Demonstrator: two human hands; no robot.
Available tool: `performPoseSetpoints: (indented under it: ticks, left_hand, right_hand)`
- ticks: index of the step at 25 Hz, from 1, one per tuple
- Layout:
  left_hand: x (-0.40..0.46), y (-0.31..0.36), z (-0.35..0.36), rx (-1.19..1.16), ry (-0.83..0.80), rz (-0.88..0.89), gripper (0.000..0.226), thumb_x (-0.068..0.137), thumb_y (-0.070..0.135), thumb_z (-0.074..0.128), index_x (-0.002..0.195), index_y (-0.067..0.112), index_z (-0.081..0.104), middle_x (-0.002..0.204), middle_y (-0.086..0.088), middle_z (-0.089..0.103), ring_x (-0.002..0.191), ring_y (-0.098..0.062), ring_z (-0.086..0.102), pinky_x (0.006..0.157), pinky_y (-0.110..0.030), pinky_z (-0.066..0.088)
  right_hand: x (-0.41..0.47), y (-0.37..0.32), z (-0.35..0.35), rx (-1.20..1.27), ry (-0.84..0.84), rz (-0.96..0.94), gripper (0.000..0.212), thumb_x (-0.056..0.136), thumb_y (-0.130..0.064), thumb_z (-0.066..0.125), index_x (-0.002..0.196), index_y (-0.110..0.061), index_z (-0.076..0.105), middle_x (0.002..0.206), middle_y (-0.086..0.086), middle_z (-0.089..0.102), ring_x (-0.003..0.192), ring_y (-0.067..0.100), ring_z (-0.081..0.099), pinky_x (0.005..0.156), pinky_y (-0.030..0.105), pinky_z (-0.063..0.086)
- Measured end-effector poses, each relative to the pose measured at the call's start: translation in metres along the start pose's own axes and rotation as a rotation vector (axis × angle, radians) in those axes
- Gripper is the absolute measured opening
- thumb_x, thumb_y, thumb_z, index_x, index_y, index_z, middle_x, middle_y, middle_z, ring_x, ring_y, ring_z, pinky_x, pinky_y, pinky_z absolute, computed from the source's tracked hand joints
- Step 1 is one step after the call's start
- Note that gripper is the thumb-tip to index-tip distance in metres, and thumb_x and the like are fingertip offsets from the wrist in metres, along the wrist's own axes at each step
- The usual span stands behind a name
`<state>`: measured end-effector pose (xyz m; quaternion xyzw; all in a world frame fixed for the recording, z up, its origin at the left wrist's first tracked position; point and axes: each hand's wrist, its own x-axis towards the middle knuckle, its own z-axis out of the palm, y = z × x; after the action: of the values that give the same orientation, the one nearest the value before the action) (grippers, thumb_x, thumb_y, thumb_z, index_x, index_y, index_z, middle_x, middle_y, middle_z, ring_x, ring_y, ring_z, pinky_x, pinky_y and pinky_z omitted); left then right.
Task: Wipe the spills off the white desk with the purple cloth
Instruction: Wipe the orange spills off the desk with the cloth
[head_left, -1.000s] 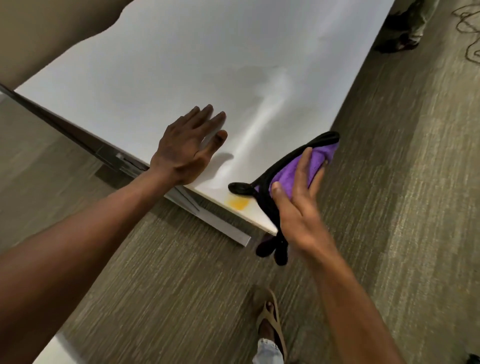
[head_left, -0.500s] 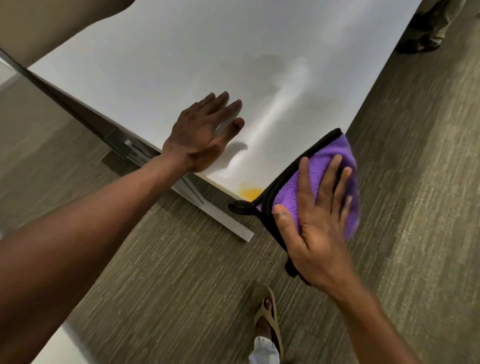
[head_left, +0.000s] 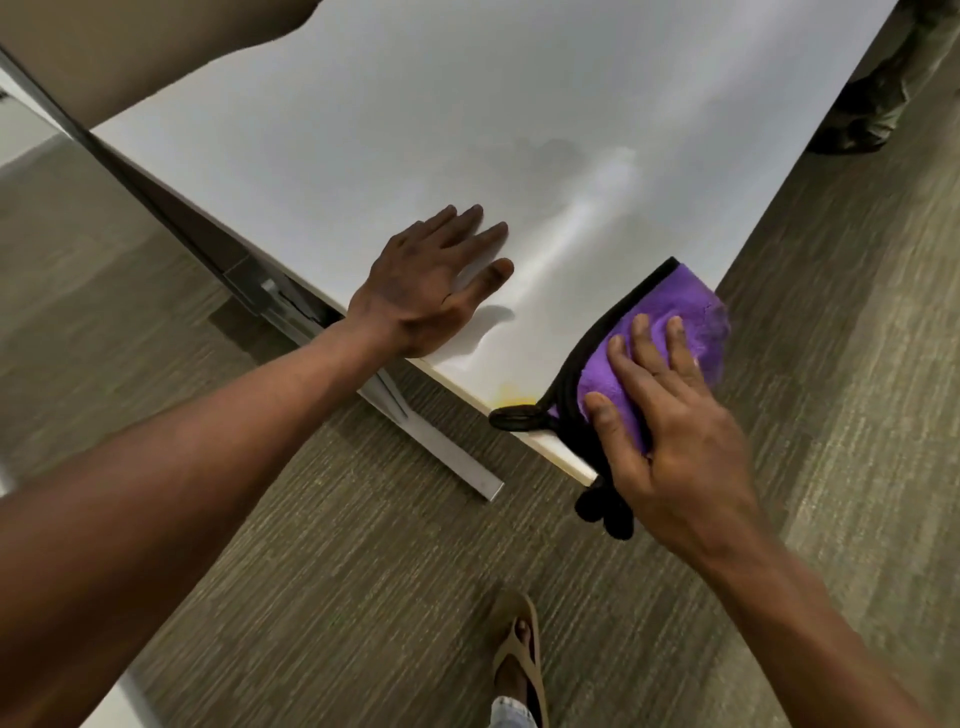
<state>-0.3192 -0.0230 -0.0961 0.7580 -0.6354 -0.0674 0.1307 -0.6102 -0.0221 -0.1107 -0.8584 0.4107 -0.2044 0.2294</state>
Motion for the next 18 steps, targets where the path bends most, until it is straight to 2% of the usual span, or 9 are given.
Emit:
performPoseSetpoints:
  ticks: [2,5,7,9,12,15,18]
  left_hand:
    - [0.000,0.000,0.001,0.005,-0.009,0.003,0.069,0.098,0.075,0.015,0.159,0.043,0.027,0.170,0.009,0.018,0.158,-0.011,0.007,0.128,-0.044,0.012]
    - [-0.002,0.000,0.001,0.012,-0.024,0.006,0.070,0.098,0.075,0.014,0.160,0.043,0.025,0.171,0.008,0.017,0.158,-0.011,0.007,0.128,-0.044,0.012]
    - [-0.002,0.000,-0.001,0.052,-0.061,0.015,0.073,0.096,0.076,0.007,0.161,0.044,0.018,0.172,0.008,0.011,0.159,-0.011,0.002,0.128,-0.043,0.010]
    - [-0.001,0.001,-0.003,0.082,-0.104,0.031,0.077,0.093,0.077,-0.002,0.162,0.044,0.011,0.173,0.008,0.005,0.158,-0.011,-0.003,0.128,-0.041,0.005]
    - [-0.002,0.002,-0.007,0.069,-0.101,0.031,0.079,0.092,0.076,-0.006,0.162,0.043,0.010,0.173,0.008,0.004,0.158,-0.011,-0.003,0.127,-0.039,0.004]
    - [0.000,0.000,-0.006,0.036,-0.080,0.022,0.077,0.094,0.075,-0.003,0.162,0.044,0.015,0.172,0.010,0.008,0.158,-0.009,0.000,0.127,-0.039,0.005]
    - [0.003,-0.002,-0.003,0.000,-0.082,-0.007,0.079,0.091,0.076,-0.003,0.160,0.046,0.020,0.171,0.012,0.013,0.158,-0.010,0.003,0.127,-0.039,0.008]
  right_hand:
    - [0.023,0.007,-0.011,-0.101,-0.077,-0.048,0.065,0.098,-0.056,0.040,0.153,-0.023,0.039,0.164,-0.004,0.026,0.157,0.016,0.010,0.128,0.045,0.010]
    - [0.064,0.003,-0.016,-0.158,-0.150,-0.022,0.065,0.098,-0.057,0.038,0.154,-0.024,0.038,0.165,-0.003,0.025,0.157,0.016,0.009,0.127,0.037,-0.001]
    - [0.063,-0.015,-0.007,-0.117,-0.183,-0.077,0.065,0.098,-0.057,0.036,0.154,-0.024,0.038,0.165,-0.005,0.024,0.156,0.013,0.007,0.128,0.036,0.000]
    - [0.040,-0.029,0.002,-0.069,-0.262,-0.218,0.066,0.097,-0.059,0.031,0.154,-0.026,0.037,0.164,-0.008,0.024,0.156,0.009,0.007,0.129,0.037,0.006]
    - [0.023,-0.025,-0.008,-0.049,-0.378,-0.420,0.063,0.097,-0.060,0.038,0.154,-0.033,0.039,0.163,-0.014,0.026,0.156,0.004,0.009,0.128,0.035,0.010]
    - [0.053,-0.023,-0.008,-0.077,-0.375,-0.341,0.059,0.099,-0.059,0.041,0.153,-0.036,0.039,0.163,-0.018,0.024,0.156,0.004,0.009,0.128,0.035,0.008]
    - [0.068,-0.057,0.020,-0.148,-0.249,-0.227,0.056,0.103,-0.048,0.039,0.154,-0.026,0.043,0.165,-0.006,0.029,0.157,0.017,0.014,0.129,0.040,0.010]
